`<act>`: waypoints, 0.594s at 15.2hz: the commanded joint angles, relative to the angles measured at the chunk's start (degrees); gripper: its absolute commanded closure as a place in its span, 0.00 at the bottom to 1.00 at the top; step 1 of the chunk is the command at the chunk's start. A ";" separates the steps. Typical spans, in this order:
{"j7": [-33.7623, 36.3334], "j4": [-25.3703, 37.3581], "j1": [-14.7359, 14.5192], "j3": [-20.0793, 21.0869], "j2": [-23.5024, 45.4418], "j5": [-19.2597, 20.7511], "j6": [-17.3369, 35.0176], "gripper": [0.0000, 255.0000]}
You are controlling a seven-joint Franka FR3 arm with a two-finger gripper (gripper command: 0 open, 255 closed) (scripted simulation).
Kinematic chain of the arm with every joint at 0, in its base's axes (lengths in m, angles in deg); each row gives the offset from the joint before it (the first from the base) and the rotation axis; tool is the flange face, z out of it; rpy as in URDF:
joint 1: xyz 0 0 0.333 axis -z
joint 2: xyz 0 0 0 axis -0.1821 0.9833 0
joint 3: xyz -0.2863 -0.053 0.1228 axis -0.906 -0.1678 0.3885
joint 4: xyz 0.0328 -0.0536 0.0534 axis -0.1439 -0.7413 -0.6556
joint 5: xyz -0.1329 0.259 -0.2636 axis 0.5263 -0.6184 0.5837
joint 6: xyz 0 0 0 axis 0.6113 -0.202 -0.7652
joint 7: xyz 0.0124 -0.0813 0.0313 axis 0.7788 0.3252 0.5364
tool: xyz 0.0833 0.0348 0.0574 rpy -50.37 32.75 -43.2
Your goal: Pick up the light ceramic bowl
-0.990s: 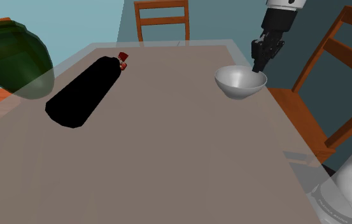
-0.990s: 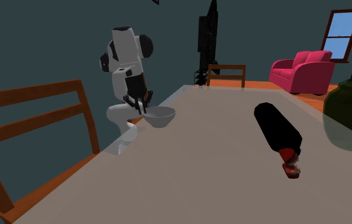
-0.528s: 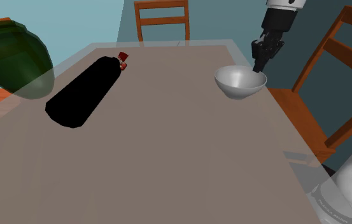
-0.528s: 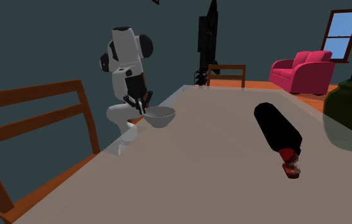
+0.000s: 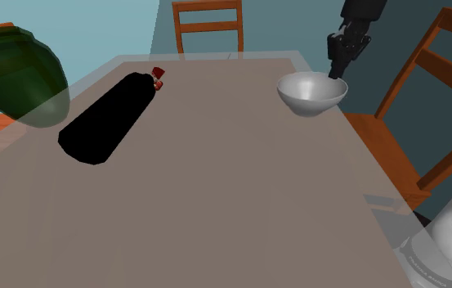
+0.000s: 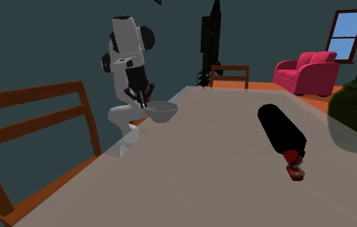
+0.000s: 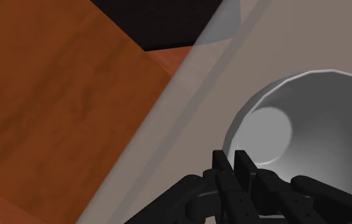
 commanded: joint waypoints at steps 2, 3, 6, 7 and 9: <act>0.26 2.79 -0.07 -0.04 0.66 -0.05 -2.13 1.00; 0.34 3.82 -0.10 -0.06 0.96 -0.07 -2.86 1.00; 0.60 7.00 -0.19 -0.12 1.91 -0.15 -5.07 1.00; 0.68 8.09 -0.22 -0.14 2.25 -0.18 -5.82 1.00; 0.70 8.26 -0.23 -0.14 2.30 -0.18 -5.93 1.00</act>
